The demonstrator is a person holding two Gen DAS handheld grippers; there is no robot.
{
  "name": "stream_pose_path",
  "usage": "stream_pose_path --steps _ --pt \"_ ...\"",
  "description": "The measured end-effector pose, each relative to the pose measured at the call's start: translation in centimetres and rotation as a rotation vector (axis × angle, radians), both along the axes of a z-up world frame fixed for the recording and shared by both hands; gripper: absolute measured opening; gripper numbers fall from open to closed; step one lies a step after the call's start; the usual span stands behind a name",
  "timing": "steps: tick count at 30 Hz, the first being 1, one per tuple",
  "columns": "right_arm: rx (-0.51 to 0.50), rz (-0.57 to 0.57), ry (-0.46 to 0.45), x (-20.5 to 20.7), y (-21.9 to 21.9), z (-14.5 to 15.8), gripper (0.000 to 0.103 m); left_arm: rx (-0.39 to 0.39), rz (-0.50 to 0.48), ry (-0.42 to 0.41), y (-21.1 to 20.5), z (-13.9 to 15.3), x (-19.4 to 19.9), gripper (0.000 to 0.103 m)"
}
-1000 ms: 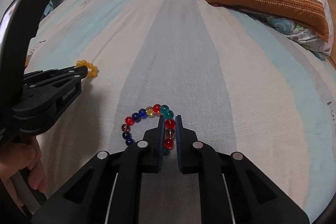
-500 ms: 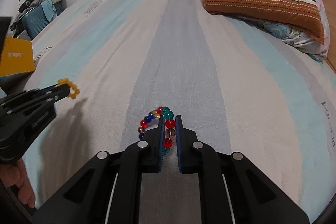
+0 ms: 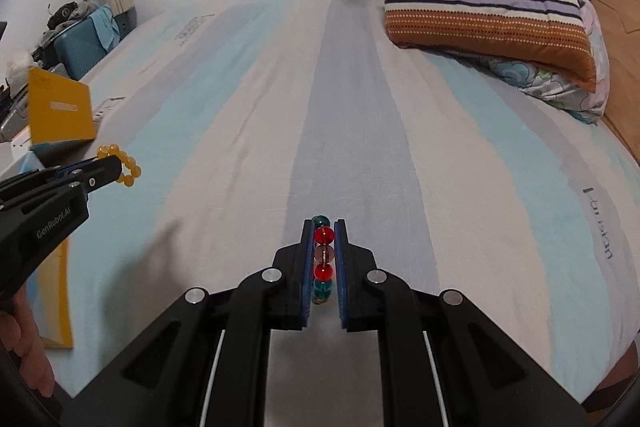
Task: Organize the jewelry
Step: 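Carry both bracelets over the white box and lower them inside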
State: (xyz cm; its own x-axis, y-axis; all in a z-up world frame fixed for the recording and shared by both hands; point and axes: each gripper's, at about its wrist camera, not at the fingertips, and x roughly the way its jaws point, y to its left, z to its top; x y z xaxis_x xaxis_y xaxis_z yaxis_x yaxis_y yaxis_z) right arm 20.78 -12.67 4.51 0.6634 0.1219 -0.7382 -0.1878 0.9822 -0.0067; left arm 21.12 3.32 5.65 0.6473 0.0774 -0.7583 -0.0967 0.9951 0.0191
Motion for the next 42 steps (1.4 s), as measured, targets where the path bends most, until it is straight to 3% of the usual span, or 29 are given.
stream_pose_path --steps 12,24,35,42 --pt "0.02 0.071 -0.056 -5.3 5.6 5.5 0.009 0.017 0.065 -0.058 6.3 5.2 -7.5 0.009" --pt "0.032 0.225 -0.107 -10.4 16.1 8.7 0.009 0.038 0.192 -0.103 15.6 8.5 -15.2 0.009" --pt "0.036 0.395 -0.123 -14.7 26.9 9.1 0.009 0.032 0.353 -0.071 26.1 7.2 -21.0 0.009" --pt "0.001 0.476 -0.08 -16.0 32.3 6.7 0.009 0.003 0.421 -0.007 30.8 4.1 -22.9 0.009"
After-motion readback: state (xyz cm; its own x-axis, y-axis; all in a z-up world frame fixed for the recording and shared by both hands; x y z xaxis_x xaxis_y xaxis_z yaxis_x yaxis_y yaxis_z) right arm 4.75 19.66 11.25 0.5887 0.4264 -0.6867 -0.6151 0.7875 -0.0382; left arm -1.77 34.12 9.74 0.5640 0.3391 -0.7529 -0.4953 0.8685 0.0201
